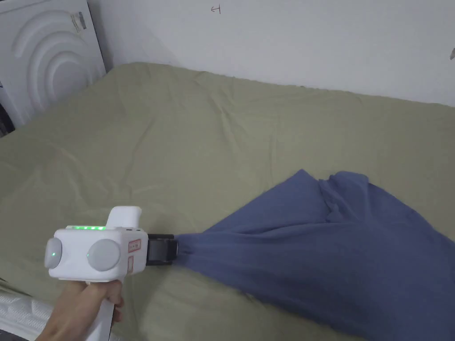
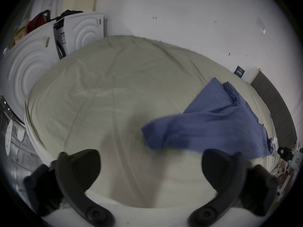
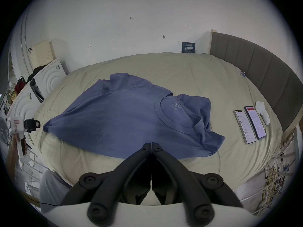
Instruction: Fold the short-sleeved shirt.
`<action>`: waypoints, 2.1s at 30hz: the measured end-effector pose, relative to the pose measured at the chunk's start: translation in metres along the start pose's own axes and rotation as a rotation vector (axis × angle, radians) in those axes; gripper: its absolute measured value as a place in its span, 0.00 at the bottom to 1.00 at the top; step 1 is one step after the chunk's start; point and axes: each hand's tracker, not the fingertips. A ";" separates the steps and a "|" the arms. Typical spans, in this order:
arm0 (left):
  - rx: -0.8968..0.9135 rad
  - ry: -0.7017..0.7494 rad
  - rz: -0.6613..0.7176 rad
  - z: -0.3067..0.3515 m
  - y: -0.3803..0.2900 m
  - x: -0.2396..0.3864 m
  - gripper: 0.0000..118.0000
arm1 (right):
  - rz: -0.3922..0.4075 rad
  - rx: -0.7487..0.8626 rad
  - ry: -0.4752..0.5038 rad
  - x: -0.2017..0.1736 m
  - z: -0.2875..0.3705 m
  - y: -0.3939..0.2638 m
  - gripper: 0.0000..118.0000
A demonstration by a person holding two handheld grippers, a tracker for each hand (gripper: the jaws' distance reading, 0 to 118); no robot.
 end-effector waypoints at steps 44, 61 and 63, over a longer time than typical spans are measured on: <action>-0.086 0.004 -0.111 -0.027 -0.006 0.026 0.01 | 0.316 -0.297 -0.020 -0.033 -0.317 0.228 1.00; -0.076 -0.011 -0.079 -0.006 0.013 0.030 0.01 | 0.289 -0.075 0.080 -0.031 -0.148 0.235 0.02; -0.021 -0.029 -0.055 0.010 0.023 0.034 0.01 | 0.282 -0.009 0.075 -0.021 -0.100 0.241 0.02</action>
